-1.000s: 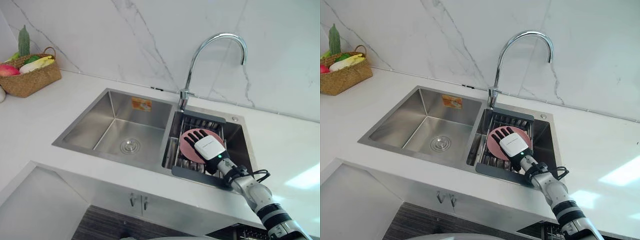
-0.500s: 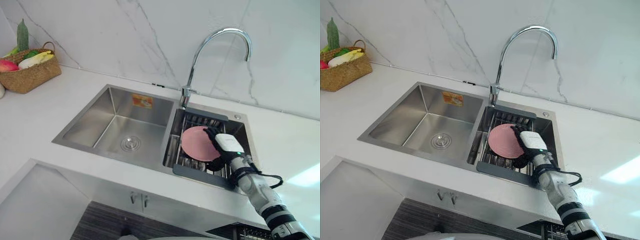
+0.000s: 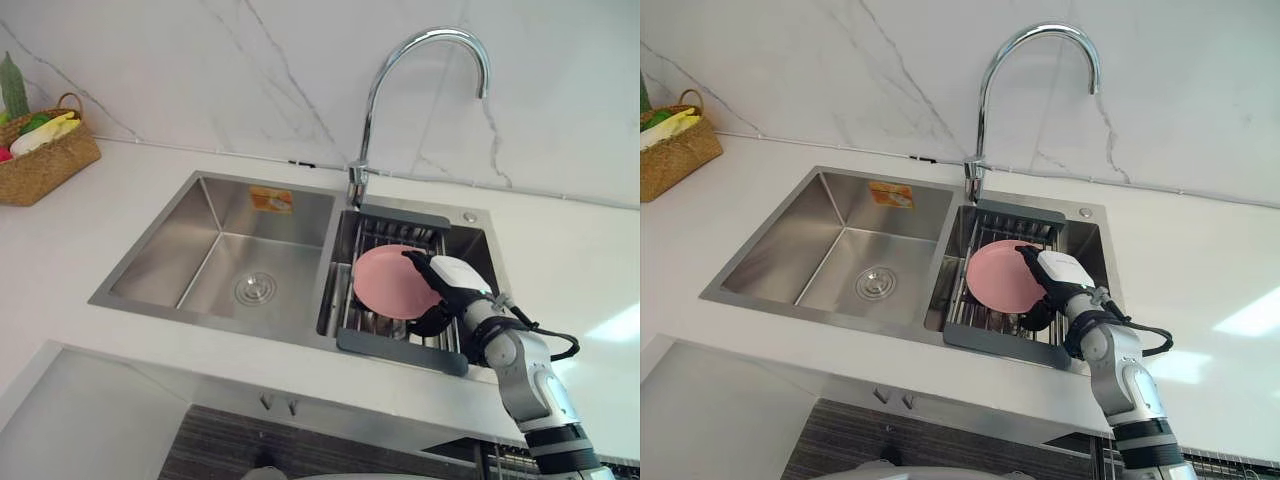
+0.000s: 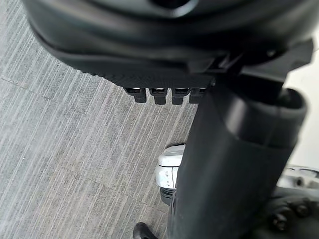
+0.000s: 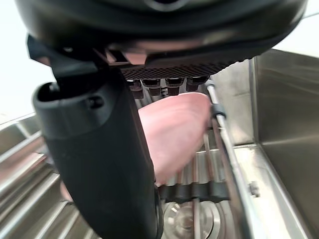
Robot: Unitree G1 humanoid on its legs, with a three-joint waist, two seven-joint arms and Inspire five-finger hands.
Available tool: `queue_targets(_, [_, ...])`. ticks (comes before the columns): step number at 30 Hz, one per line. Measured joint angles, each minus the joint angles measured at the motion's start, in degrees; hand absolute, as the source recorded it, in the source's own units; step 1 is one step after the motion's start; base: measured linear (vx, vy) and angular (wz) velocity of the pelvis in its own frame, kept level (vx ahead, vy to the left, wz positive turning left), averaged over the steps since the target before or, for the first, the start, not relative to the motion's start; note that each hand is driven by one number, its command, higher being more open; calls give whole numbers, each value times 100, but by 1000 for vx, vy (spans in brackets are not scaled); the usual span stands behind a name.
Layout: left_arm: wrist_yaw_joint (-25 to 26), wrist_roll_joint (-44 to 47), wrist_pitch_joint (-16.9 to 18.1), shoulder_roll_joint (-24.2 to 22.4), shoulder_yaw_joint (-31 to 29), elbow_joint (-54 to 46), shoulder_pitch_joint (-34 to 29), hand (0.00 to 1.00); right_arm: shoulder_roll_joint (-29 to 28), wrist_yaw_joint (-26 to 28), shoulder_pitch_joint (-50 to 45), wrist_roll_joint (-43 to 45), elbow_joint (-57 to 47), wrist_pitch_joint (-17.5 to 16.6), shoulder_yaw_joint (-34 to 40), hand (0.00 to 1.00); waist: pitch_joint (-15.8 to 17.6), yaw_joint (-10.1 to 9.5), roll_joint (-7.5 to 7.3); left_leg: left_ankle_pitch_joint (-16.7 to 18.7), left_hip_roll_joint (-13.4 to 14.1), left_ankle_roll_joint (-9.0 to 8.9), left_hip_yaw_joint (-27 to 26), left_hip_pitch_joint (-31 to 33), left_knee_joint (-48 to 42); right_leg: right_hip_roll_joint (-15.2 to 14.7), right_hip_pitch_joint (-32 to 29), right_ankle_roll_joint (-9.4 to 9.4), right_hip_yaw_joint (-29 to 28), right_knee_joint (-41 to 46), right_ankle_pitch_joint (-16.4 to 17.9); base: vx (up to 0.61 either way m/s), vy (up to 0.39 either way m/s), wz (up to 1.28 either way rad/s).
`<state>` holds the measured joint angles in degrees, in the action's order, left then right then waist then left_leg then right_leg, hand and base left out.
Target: Walk over to the sink, pick up the cup, carry it to the dishwasher, place the cup inside the dishwasher, then close the dishwasher door
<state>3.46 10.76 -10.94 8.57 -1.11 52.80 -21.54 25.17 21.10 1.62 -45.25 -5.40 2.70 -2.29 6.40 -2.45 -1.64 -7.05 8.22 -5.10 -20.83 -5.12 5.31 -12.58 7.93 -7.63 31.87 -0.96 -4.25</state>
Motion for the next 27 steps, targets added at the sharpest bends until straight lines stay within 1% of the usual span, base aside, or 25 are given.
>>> queue_targets(2, [2, 0, 7, -4, -65, 52, 14, 100, 1, 148, -29, -96, -215, -79, -23, 100, 8, 13, -43, -2, 12, 2, -15, -12, 0, 10, -1, 0, -16, 0, -3, 15, -12, -4])
queue_targets(4, [6, 0, 16, -2, -104, 92, 30, 100, 1, 179, -29, -227, -231, -165, -35, 100, 6, 11, -80, -2, 17, 1, -18, -12, 0, 17, -3, 1, -19, -1, -4, 0, 0, 0])
queue_targets(8, [6, 1, 26, 35, -131, 131, 46, 100, 2, 299, -28, -685, -231, -534, -99, 100, -8, -8, -183, 0, 21, -1, -22, -9, 0, 24, -5, 3, -21, -7, -6, 0, 0, 0])
queue_targets(12, [3, 1, 24, 82, -122, 149, 48, 100, 183, 288, 17, -1302, -163, -880, -479, 100, -47, -25, -237, 1, 16, -4, -24, -14, 0, 31, -3, 5, -22, -11, -7, 0, 0, 0])
queue_targets(14, [3, 0, 24, 91, -104, 150, 54, 100, 197, 194, 66, -1459, -51, -933, -617, 100, -52, -49, -240, 1, 10, -4, -23, -17, 0, 26, -2, 4, -22, -10, -7, 0, 0, 0])
queue_targets(17, [2, 2, 23, 110, -76, 151, 60, 100, 223, -23, 226, -1469, 155, -828, -733, 100, -63, -75, -241, -1, 3, -4, -13, -21, 0, 19, 4, 4, -13, -10, -7, 0, 0, 0])
queue_targets(20, [-7, 2, 23, 116, -75, 152, 61, 100, 222, -394, 290, -1460, 403, -583, -757, 100, -66, -86, -240, -1, -14, -3, 7, -17, 0, 2, 3, 3, 7, -14, -7, 4, 1, 2])
queue_targets(23, [-7, 1, 23, 113, -74, 152, 61, 100, 206, -777, 287, -1426, 633, -529, -760, 100, -66, -80, -238, -1, -22, -2, 15, -5, 0, -2, -3, 2, 16, -21, -8, 0, 0, 0])
queue_targets(27, [-7, 0, 24, 107, -74, 152, 58, 100, 183, -1221, 244, -1221, 878, -556, -713, 100, -73, -65, -224, -2, -25, -1, 28, 2, 0, -1, -2, -1, 30, -32, -10, 0, 0, 0])
